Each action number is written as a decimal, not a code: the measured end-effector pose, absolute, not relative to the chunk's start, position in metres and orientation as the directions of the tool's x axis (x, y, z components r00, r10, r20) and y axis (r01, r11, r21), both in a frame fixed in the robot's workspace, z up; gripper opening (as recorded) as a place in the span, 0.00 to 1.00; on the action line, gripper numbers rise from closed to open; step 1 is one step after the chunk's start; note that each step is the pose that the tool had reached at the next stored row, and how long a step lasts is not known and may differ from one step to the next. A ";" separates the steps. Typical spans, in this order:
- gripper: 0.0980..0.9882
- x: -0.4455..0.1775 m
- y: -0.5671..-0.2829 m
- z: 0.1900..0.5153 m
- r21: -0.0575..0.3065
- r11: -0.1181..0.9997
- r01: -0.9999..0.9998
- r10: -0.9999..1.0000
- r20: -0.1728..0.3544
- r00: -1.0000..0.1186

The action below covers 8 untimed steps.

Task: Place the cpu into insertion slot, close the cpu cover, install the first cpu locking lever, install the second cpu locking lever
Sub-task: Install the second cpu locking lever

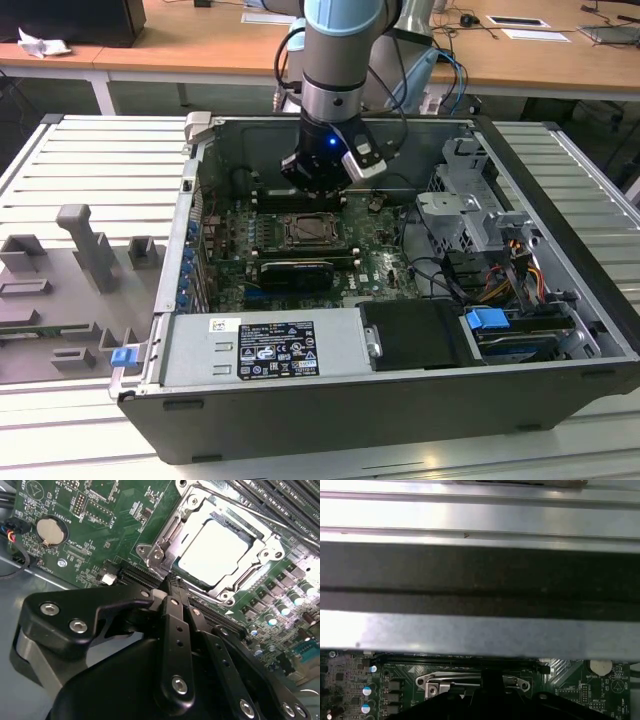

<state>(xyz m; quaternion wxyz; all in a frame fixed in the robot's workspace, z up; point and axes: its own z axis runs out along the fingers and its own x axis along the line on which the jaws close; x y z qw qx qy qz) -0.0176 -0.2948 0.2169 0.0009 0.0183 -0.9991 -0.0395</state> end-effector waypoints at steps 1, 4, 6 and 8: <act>0.01 -0.018 -0.296 0.217 0.079 0.996 -0.036 -0.037 0.000 -0.999; 0.01 -0.018 -0.300 0.217 0.079 0.996 -0.036 -0.037 0.000 -0.999; 0.01 -0.018 -0.302 0.217 0.079 0.996 -0.036 -0.037 0.000 -0.999; 0.01 -0.018 -0.303 0.217 0.079 0.996 -0.037 -0.037 0.000 -0.999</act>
